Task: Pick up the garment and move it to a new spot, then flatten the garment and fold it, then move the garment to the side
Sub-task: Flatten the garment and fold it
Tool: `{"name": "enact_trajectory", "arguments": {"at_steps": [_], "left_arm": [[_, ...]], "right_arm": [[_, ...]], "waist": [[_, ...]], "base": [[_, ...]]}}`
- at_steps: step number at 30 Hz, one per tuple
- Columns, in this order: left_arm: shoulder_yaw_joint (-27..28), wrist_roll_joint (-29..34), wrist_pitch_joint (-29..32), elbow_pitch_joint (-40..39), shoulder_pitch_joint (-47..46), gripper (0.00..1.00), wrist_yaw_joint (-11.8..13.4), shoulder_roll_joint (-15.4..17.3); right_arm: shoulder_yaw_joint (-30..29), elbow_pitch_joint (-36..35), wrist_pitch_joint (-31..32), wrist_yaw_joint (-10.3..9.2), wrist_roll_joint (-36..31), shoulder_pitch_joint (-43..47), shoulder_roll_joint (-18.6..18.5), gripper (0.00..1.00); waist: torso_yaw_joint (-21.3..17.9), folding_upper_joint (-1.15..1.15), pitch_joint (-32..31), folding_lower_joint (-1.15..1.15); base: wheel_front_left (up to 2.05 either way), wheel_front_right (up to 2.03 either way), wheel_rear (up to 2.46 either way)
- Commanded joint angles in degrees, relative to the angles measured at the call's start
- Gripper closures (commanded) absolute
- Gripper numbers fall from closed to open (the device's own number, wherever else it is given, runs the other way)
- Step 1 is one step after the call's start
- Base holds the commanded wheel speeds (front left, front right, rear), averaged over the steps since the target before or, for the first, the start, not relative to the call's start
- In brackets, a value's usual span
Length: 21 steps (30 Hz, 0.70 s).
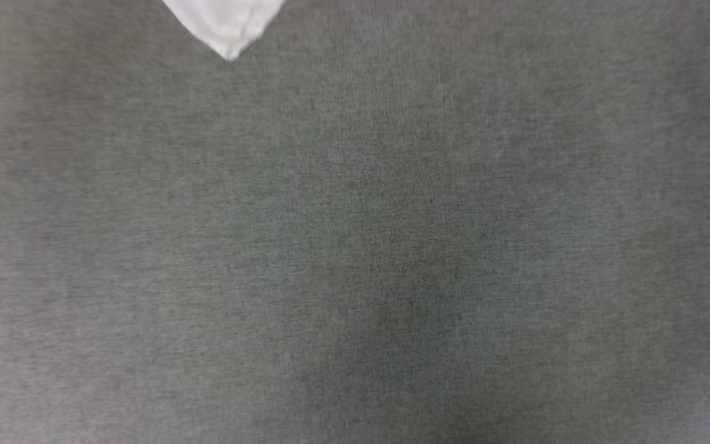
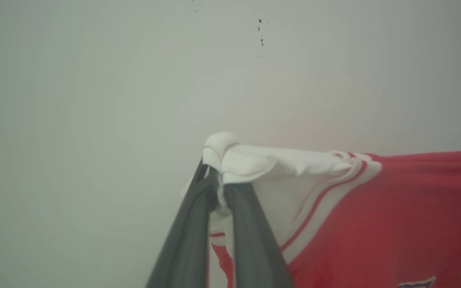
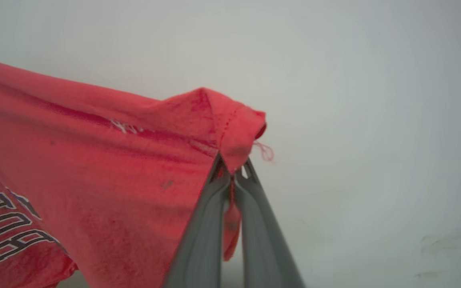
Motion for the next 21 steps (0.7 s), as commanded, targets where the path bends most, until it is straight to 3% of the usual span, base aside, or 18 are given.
{"name": "enact_trajectory", "arguments": {"at_steps": [1, 11, 21], "left_arm": [[0.27, 0.36, -0.32, 1.03, -1.90, 1.00, 0.18, 0.24], [-0.47, 0.38, 0.53, 4.83, -3.27, 1.00, 1.02, -0.44], [0.58, -4.67, 0.22, 11.10, 6.31, 1.00, 0.29, -2.57]], "right_arm": [[0.31, 2.03, -1.28, -0.10, -0.19, -2.28, -0.65, 1.00], [3.87, 12.61, -7.03, -0.10, 1.45, -11.16, 0.35, 1.00], [10.57, 22.37, -9.27, -0.10, 5.46, -5.91, 3.30, 1.00]], "waist": [[-0.54, 0.00, 2.78, -0.01], [-0.23, 0.00, 9.31, -0.01], [0.19, 0.00, 7.63, -0.01]], "base": [[0.00, 0.00, 0.00], [0.00, 0.00, 0.00], [0.00, 0.00, 0.00]]}}
